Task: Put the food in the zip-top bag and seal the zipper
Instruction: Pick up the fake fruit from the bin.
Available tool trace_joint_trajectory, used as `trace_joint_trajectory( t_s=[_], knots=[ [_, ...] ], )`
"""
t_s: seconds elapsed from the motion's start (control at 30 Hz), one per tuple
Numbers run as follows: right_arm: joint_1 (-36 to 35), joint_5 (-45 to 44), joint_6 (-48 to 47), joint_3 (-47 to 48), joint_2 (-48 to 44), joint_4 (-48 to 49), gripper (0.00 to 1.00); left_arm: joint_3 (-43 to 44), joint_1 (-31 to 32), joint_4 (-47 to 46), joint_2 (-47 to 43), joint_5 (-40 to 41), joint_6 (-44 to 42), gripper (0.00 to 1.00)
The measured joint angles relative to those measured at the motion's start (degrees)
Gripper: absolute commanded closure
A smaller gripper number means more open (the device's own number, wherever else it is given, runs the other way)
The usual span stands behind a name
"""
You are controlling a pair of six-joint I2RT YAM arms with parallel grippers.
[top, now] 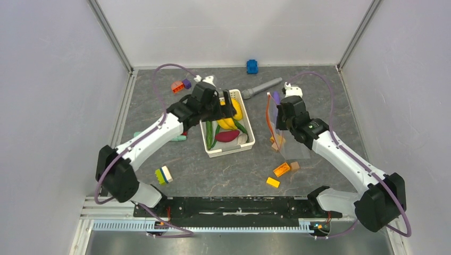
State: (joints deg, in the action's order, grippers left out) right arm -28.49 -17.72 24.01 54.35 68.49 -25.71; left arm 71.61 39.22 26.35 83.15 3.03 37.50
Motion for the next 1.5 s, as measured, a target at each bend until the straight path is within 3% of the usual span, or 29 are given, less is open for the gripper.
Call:
trace_joint_trajectory(
  t_s=[0.23,0.77,0.93,1.23,1.5],
  knots=[
    [0.0,1.7,-0.1,-1.0,1.0,2.5,1.00,1.4,-13.1,-0.3,12.3,-2.3,2.4,0.00],
    [0.0,2.3,-0.9,-4.2,1.6,3.4,1.00,13.2,-13.5,-1.0,30.7,-5.2,3.7,0.01],
    [0.0,2.1,-1.1,-4.8,1.6,3.4,1.00,13.2,-13.0,0.2,32.2,-4.9,3.8,0.15],
    [0.0,2.1,-1.2,-4.8,1.6,3.5,1.00,13.6,-11.8,0.8,32.3,-4.8,4.2,0.55],
    [0.0,2.3,-1.6,-4.8,0.1,3.5,1.00,13.1,-11.8,1.8,28.9,-4.5,4.1,0.75]
  ],
)
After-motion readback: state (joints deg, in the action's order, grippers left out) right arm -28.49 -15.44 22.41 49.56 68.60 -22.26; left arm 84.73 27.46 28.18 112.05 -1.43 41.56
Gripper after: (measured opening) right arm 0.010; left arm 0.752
